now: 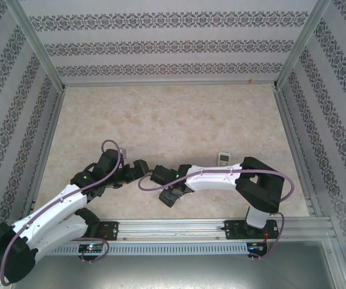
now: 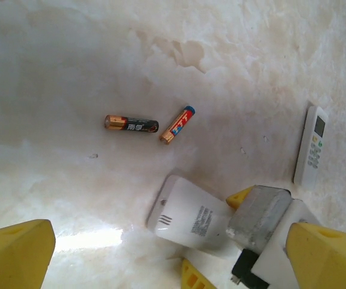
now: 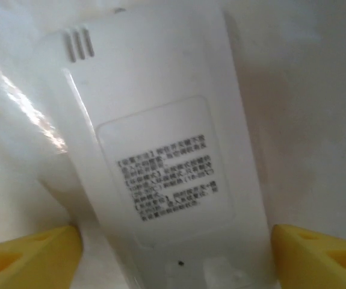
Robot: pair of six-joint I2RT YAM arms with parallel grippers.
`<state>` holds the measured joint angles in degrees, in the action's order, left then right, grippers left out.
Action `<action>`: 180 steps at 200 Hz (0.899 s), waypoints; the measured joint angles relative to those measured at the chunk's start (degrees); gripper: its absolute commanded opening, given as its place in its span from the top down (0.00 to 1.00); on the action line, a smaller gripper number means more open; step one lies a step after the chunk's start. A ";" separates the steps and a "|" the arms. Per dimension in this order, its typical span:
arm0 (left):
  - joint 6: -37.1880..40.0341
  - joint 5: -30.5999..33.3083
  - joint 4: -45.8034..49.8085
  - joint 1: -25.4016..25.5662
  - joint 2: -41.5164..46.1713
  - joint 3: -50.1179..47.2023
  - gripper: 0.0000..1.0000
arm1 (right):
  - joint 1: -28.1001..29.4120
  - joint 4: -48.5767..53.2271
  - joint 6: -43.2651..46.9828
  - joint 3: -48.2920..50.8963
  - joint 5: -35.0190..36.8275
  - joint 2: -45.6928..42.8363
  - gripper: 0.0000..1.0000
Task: Load the batteries into the remote control
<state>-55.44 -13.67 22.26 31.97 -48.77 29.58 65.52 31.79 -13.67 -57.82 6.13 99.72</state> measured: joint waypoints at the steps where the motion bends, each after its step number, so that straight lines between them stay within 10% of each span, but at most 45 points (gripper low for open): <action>1: 0.00 0.00 0.00 0.00 0.00 0.00 0.01 | 0.00 0.00 -0.09 0.00 -0.02 -0.02 0.36; 24: -0.42 -1.36 0.50 -0.50 1.42 0.00 0.01 | 0.00 -0.07 0.31 0.24 -1.57 -0.35 0.59; 82: -4.17 -8.76 -3.17 -0.96 0.85 -0.11 0.11 | -0.55 -6.49 -10.34 6.34 -6.99 -10.75 0.57; 180: -8.52 -12.17 -7.41 -2.38 -3.74 -0.87 0.82 | -1.29 -30.62 -30.67 7.98 -17.90 -11.41 0.54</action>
<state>-63.96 -25.85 14.85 29.58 -52.51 28.71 64.23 1.17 -44.34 -49.84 -11.77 88.31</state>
